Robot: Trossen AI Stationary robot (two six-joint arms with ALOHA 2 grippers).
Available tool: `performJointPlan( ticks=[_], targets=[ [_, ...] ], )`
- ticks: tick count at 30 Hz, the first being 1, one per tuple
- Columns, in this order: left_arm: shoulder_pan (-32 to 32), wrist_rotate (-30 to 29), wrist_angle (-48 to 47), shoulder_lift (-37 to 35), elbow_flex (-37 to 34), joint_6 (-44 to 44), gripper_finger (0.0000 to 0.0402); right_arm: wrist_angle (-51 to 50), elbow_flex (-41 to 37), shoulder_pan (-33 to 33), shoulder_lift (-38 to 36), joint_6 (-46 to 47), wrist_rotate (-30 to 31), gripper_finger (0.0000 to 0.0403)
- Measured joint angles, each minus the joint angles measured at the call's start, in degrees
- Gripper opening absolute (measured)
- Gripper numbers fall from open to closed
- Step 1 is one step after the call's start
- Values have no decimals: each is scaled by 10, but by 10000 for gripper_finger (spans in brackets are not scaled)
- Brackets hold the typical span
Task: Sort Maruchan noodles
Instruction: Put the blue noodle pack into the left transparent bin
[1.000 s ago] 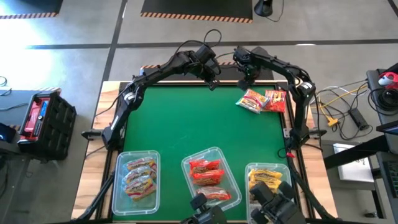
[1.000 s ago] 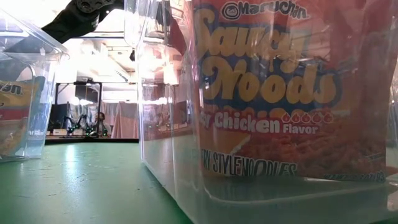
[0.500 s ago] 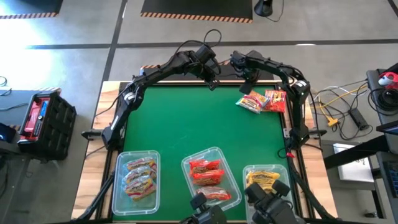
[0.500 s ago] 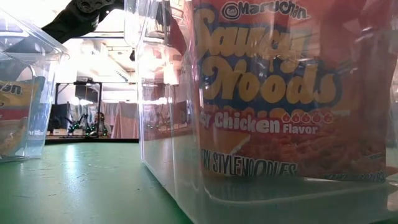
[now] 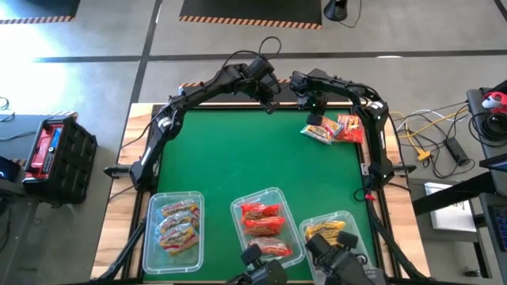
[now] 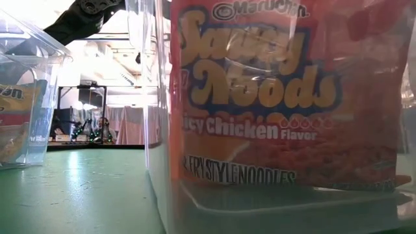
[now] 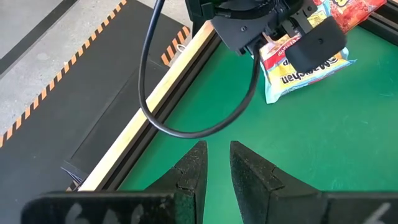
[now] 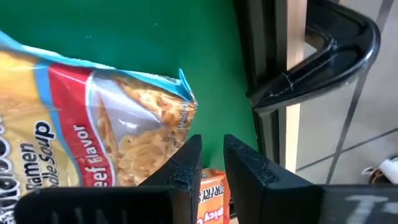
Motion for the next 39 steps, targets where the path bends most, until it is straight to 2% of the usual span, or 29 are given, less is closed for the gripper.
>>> performJointPlan(
  ticks=[5,10,14,21,28,32,36,39],
  targets=[
    [2,0,0,0,0,0,52,3,-3,1,0,-38,-2,58],
    [5,0,-1,0,0,0,52,1,-2,2,-4,-39,0,58],
    [7,0,-4,0,0,0,52,-24,12,2,-22,-2,-11,58],
    [8,0,-12,0,0,0,52,-110,15,-20,-41,149,-18,58],
    [8,0,-11,0,0,0,52,-116,15,-42,-97,160,-28,58],
    [8,0,-12,0,0,0,52,-114,8,-79,-111,191,-90,58],
    [8,0,-22,0,0,0,52,-129,3,-105,-109,242,-105,55],
    [8,0,-34,0,0,5,52,-155,1,-126,-109,249,-183,44]
  ],
)
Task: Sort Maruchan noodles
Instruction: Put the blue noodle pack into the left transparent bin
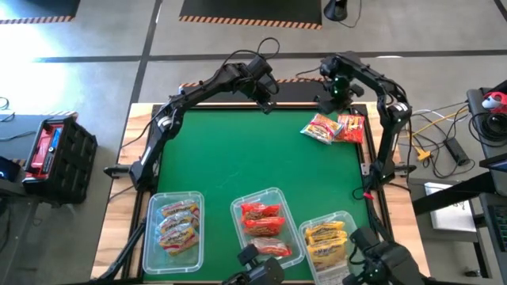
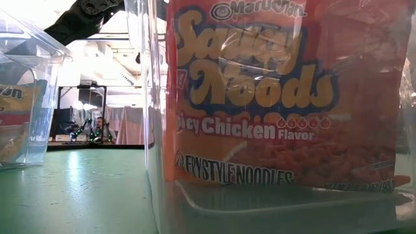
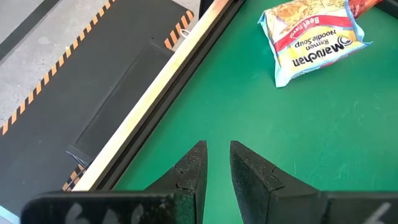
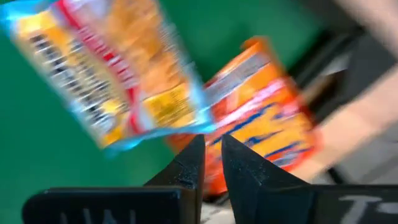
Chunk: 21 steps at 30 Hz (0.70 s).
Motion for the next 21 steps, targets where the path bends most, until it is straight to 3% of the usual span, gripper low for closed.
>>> performJointPlan(
  ticks=[2,6,11,21],
  targets=[
    [0,0,0,0,0,0,52,-9,-6,-9,0,9,-27,36],
    [0,0,6,0,0,0,52,-6,-31,-6,7,36,4,21],
    [0,0,10,0,0,5,52,-7,-60,11,11,42,-18,10],
    [0,0,27,0,0,11,52,6,-76,57,12,87,-2,9]
  ],
)
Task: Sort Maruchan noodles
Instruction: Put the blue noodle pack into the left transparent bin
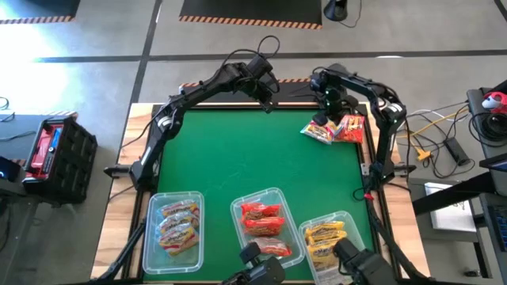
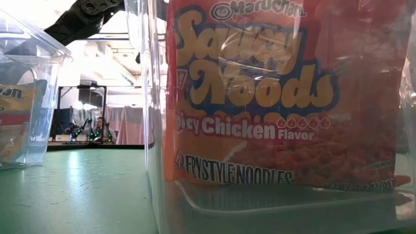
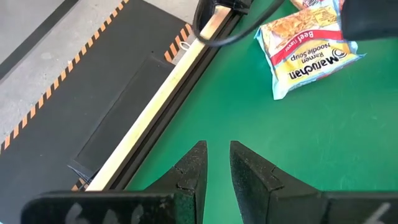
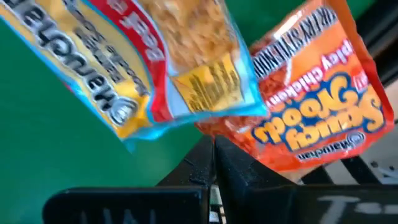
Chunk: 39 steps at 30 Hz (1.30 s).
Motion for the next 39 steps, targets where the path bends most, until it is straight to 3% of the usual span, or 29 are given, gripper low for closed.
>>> performJointPlan(
  ticks=[10,17,22,39],
  targets=[
    [0,0,2,0,0,0,52,105,-1,39,0,35,5,9],
    [0,0,2,0,0,0,52,112,-1,48,0,32,41,9],
    [0,0,2,0,0,3,52,118,17,52,0,18,65,9],
    [0,0,6,0,0,1,52,169,38,45,24,-92,47,9]
  ],
)
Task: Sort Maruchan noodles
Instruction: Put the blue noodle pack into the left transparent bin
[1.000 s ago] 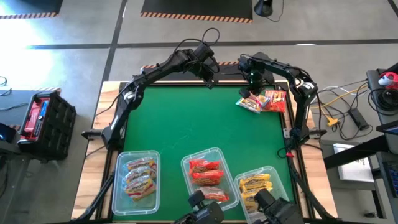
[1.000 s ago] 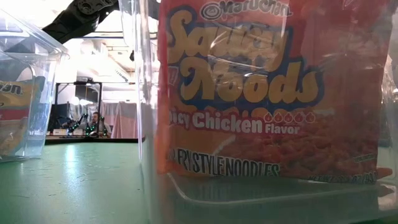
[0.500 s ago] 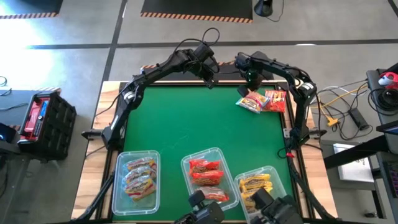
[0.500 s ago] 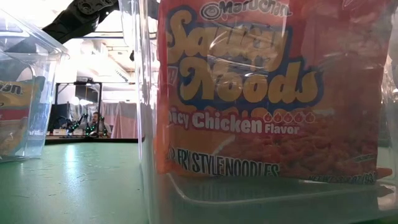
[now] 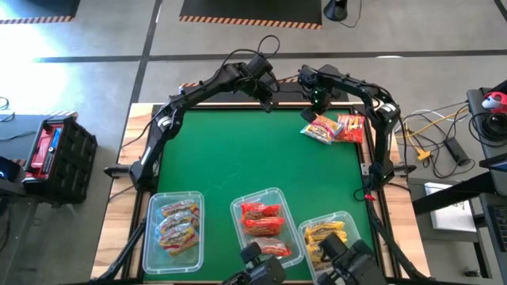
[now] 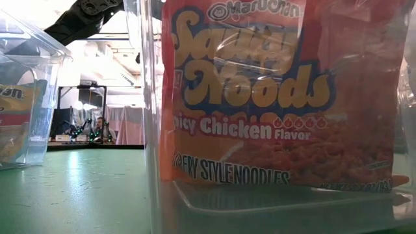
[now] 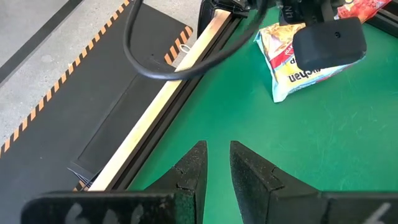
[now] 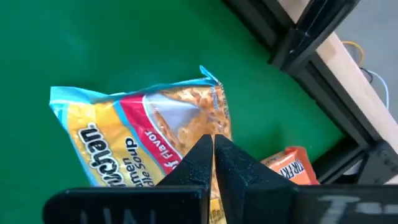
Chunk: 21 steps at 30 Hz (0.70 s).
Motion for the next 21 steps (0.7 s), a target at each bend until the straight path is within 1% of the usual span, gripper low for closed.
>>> performJointPlan(
  ticks=[3,6,9,16,19,21],
  targets=[
    [0,0,0,0,0,0,52,-2,9,-5,4,-15,-8,9],
    [0,0,0,0,0,0,52,11,20,-5,9,-15,3,9],
    [1,0,0,0,0,1,52,32,28,-5,18,-50,2,9],
    [1,0,-3,0,0,3,52,90,33,-5,21,-232,-5,9],
    [1,0,-3,0,-2,11,52,94,25,1,20,-338,-18,9],
    [2,0,-4,0,-4,12,52,80,12,12,22,-393,-9,9]
  ],
)
